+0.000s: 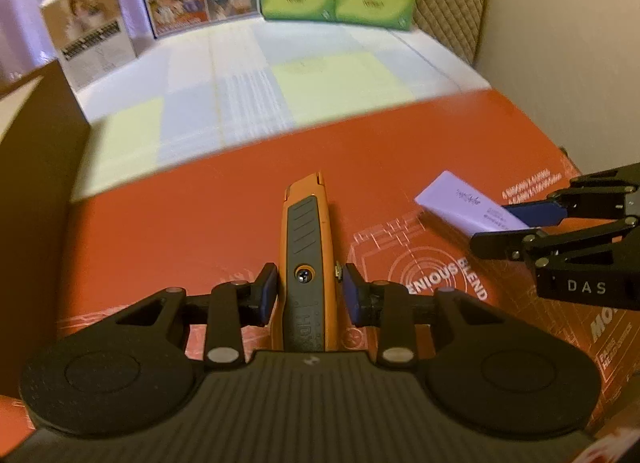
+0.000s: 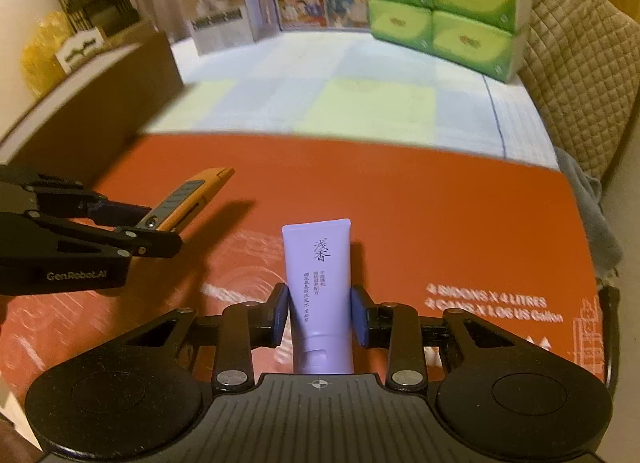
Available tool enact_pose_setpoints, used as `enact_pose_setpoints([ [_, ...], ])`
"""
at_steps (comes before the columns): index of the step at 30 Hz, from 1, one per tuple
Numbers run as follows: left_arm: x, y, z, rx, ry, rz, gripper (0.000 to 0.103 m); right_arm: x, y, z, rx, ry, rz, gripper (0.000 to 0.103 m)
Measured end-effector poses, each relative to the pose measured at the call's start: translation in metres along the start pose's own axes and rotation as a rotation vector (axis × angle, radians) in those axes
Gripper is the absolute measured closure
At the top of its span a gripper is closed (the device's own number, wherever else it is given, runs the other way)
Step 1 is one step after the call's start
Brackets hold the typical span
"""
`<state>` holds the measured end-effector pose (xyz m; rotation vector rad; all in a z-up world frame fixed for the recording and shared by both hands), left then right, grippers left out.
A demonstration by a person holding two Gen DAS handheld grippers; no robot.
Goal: Organize rigid objects
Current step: 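Lift and carry the utility knife and purple tube over the open box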
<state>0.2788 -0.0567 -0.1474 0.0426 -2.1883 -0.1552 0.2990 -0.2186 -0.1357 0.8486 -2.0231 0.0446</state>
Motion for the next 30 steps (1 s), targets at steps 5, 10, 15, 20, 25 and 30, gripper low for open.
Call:
enact_pose_setpoints([
  [5,0.021,0.019,-0.008,0.044,-0.034,-0.025,0.073,0.004,0.02,-0.018,0.014,-0.035,-0.052,0.073],
  [10,0.045,0.047,-0.015,0.099,-0.069,-0.056,0.073,0.006,0.043,-0.04,0.026,-0.063,-0.097,0.073],
  [15,0.072,0.082,-0.021,0.159,-0.115,-0.097,0.073,0.002,0.075,-0.064,0.046,-0.09,-0.16,0.073],
  [20,0.098,0.121,-0.022,0.2,-0.156,-0.142,0.073,-0.004,0.113,-0.089,0.066,-0.111,-0.234,0.073],
  [25,0.117,0.166,-0.02,0.242,-0.178,-0.198,0.073,-0.016,0.156,-0.117,0.085,-0.127,-0.312,0.073],
  [30,0.13,0.214,-0.012,0.276,-0.19,-0.258,0.073,-0.034,0.203,-0.143,0.105,-0.134,-0.379,0.073],
])
Point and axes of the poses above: each gripper's, at about its wrist camera, not at the fingertips, and x roughly against the way its jaws point, y to its left, z to its underside, the point moved 3 cm from there along -x, roughly the way its jaws point, and after that the axes turned 7 degrees about -z, right-handed, at the moved point
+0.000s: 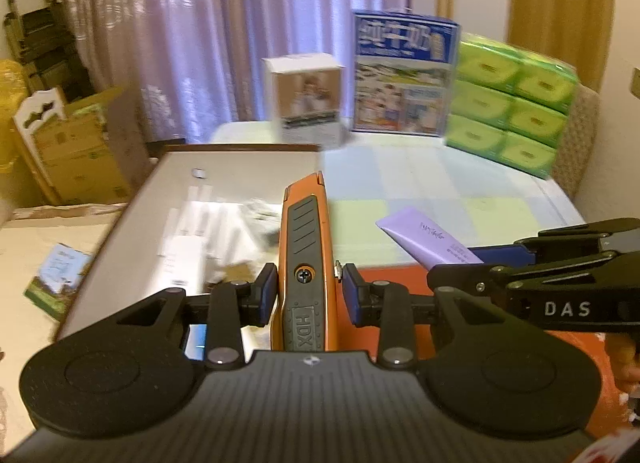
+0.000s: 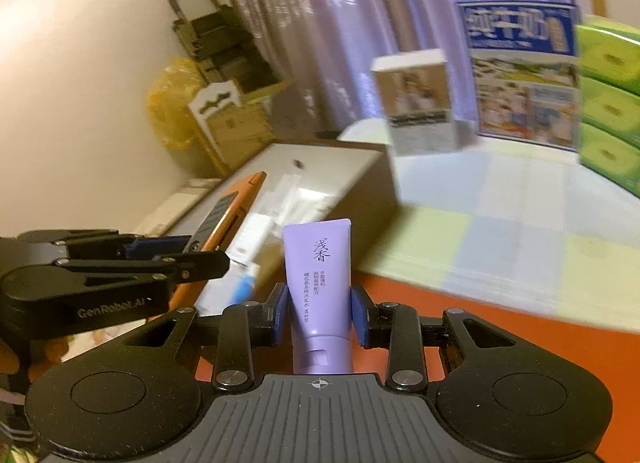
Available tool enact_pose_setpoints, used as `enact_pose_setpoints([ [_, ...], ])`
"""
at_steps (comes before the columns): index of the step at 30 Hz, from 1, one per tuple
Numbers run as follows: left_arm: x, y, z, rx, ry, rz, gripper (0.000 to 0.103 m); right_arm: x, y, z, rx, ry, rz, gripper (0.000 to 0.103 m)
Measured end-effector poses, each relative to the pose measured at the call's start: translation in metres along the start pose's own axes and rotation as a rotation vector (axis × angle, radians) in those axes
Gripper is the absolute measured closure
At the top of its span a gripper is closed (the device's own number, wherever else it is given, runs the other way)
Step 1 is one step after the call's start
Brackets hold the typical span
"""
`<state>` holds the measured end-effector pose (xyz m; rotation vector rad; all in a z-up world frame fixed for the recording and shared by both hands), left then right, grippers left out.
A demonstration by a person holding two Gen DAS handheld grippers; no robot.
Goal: Organize rigid objects
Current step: 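Lift and carry the utility knife and purple tube over the open box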
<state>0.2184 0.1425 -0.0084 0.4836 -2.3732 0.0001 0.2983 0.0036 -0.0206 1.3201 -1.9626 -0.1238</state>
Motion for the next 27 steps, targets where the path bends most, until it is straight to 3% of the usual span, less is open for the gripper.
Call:
enact_pose_setpoints([
  [11,-0.022,0.097,0.003,0.027,0.032,-0.078,0.073,-0.082,0.058,-0.025,-0.002,0.013,-0.019,0.073],
  [27,-0.1,0.155,0.015,-0.015,0.153,-0.059,0.073,-0.161,0.062,-0.03,0.023,0.089,0.15,0.073],
])
Point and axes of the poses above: each gripper's, at about its wrist camera, not at the fingertips, and x roughly against the way its jaws point, y to its left, z to its underside, the point moved 3 cm from there along -x, roughly the way its jaws point, and after that the axes turned 7 degrees about -z, right-handed, at the moved point
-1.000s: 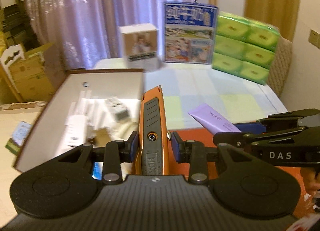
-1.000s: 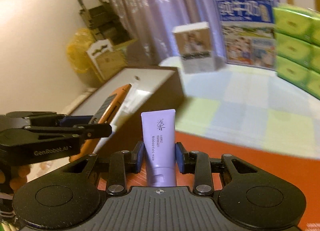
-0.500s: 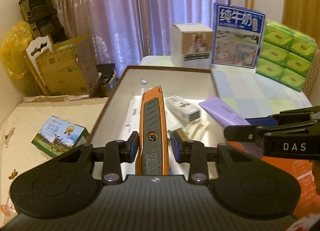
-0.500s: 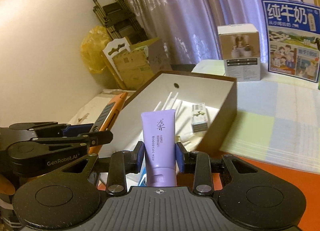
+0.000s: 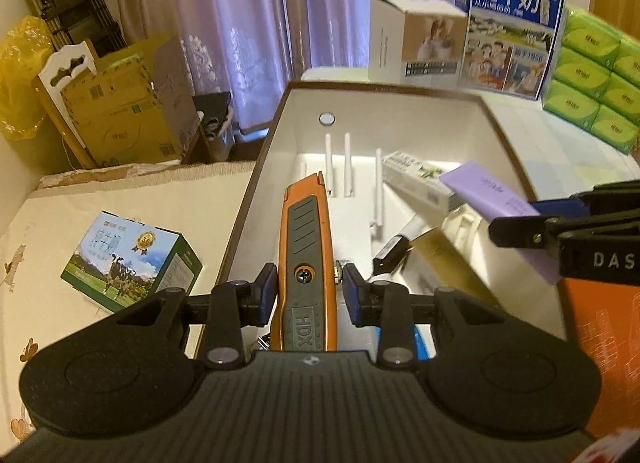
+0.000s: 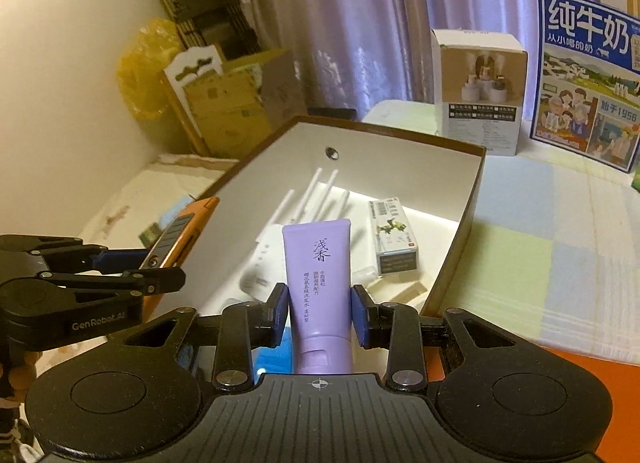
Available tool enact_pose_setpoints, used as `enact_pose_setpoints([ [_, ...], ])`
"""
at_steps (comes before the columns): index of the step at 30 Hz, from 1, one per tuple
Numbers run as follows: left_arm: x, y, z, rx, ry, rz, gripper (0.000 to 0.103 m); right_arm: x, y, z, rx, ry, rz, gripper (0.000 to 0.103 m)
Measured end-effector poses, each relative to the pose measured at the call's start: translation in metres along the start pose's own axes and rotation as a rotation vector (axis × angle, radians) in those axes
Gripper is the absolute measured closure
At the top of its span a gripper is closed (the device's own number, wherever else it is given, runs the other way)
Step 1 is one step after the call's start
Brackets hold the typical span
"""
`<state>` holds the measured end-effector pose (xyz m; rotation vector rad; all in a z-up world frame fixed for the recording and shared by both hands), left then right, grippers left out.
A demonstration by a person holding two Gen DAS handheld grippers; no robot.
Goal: Organize rigid objects
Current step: 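Lift and carry the utility knife and purple tube over the open box, then lower the knife and purple tube into the box, opening both grippers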
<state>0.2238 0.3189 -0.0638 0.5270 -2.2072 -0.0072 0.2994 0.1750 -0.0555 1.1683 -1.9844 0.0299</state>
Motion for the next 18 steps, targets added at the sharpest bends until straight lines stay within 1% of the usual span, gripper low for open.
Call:
enact_pose_setpoints([
  [8,-0.029,0.003,-0.001,-0.031,0.032,0.026,0.073,-0.018,-0.008,-0.004,0.012,0.027,0.059,0.073],
  [10,-0.033,0.003,-0.002,-0.034,0.027,0.033,0.074,-0.022,-0.01,-0.005,0.015,0.033,0.069,0.073],
  [13,-0.033,0.003,-0.007,-0.037,0.004,0.036,0.074,-0.026,-0.011,-0.006,0.019,0.042,0.078,0.073],
  [18,-0.033,0.004,-0.014,-0.041,-0.001,0.06,0.072,-0.029,-0.009,-0.008,0.027,0.046,0.086,0.073],
])
Point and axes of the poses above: each gripper's, at about its wrist camera, not at the fingertips, and x roughly against the way its jaws point, y to its left, z to its underside, the point moved 3 cm from there along -x, roughly the way its jaws point, and after that the axes turned 7 degrees about -z, right-handed, at the moved point
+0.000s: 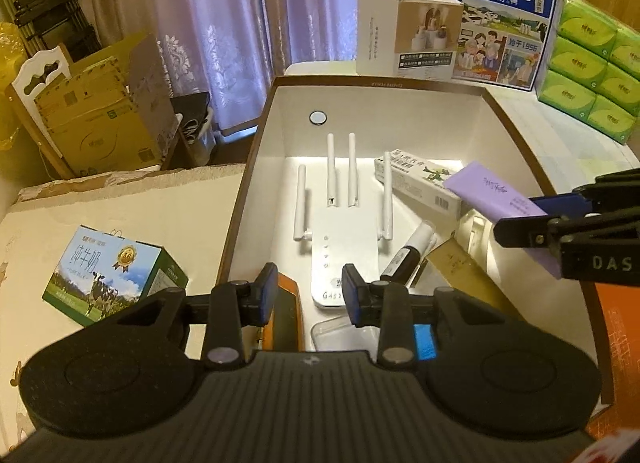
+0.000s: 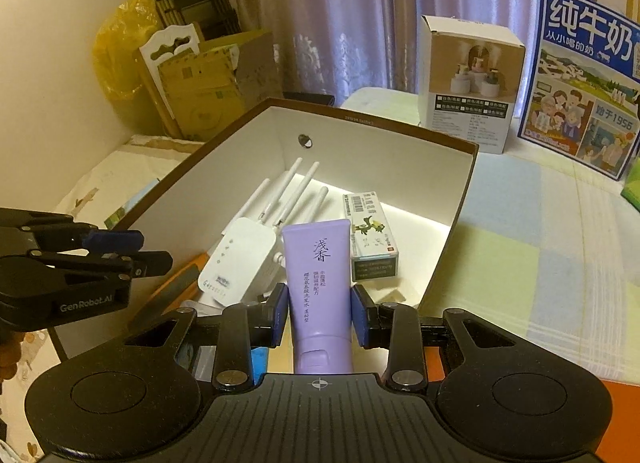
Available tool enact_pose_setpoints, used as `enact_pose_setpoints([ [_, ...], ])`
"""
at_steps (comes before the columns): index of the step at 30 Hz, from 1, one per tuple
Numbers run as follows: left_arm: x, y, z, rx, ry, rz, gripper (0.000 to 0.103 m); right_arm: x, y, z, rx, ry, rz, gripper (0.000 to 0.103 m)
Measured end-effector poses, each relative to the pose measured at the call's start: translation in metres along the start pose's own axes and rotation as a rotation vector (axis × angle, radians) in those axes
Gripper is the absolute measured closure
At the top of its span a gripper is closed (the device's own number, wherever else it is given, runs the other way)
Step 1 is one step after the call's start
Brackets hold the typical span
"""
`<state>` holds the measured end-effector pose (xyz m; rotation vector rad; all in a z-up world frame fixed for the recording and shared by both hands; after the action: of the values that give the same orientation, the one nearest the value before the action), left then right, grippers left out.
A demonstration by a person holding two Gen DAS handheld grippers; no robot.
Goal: Organize rigid objects
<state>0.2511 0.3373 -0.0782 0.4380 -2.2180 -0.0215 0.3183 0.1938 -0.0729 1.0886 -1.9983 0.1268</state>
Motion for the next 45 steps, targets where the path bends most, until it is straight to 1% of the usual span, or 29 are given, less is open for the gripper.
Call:
enact_pose_setpoints([
  [2,0.001,0.001,-0.001,-0.001,-0.004,0.005,0.067,-0.001,-0.001,-0.001,-0.001,0.001,0.005,0.073],
  [7,0.004,0.003,-0.005,0.006,-0.017,0.024,0.061,-0.004,0.0,-0.003,0.012,-0.01,0.006,0.073],
  [9,0.005,0.003,-0.005,0.008,-0.019,0.027,0.056,-0.004,0.001,-0.006,0.022,-0.031,0.013,0.072],
  [11,0.006,0.003,-0.004,0.006,-0.026,0.033,0.048,-0.004,0.001,-0.007,0.024,-0.043,0.021,0.072],
  [15,0.01,0.003,-0.003,0.006,-0.038,0.045,0.046,0.0,0.001,-0.006,0.023,-0.043,0.019,0.07],
  [17,0.012,0.003,-0.002,0.013,-0.044,0.05,0.041,0.003,0.001,-0.004,0.021,-0.037,0.021,0.067],
  [22,0.018,0.005,-0.003,0.035,-0.06,0.056,0.037,0.01,0.004,0.003,0.021,-0.032,0.015,0.058],
  [25,0.024,0.007,-0.005,0.065,-0.07,0.051,0.032,0.016,0.007,0.007,0.019,-0.031,0.011,0.056],
  [28,0.036,0.007,-0.005,0.084,-0.094,0.05,0.03,0.027,0.009,0.01,0.014,-0.044,0.001,0.054],
  [30,0.046,0.005,-0.004,0.084,-0.114,0.045,0.027,0.036,0.011,0.014,0.01,-0.054,-0.006,0.052],
  [33,0.063,-0.002,0.001,0.082,-0.139,0.046,0.027,0.049,0.013,0.02,0.002,-0.063,-0.011,0.051],
  [36,0.079,-0.01,0.005,0.094,-0.141,0.045,0.027,0.064,0.012,0.029,-0.024,-0.071,-0.024,0.05],
  [40,0.104,-0.025,0.014,0.098,-0.143,0.025,0.027,0.091,0.01,0.043,-0.042,-0.085,-0.033,0.05],
  [45,0.136,-0.054,0.027,0.091,-0.143,0.039,0.027,0.128,0.004,0.065,-0.061,-0.1,-0.04,0.05],
])
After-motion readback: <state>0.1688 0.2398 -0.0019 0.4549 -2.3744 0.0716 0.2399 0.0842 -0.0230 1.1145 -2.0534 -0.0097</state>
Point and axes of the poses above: each gripper's, at about its wrist camera, not at the fingertips, and x roughly against the way its jaws point, y to its left, z to its underside, the point moved 3 cm from there along -x, roughly the way its jaws point, and after that the axes turned 7 degrees about -z, right-handed, at the moved point
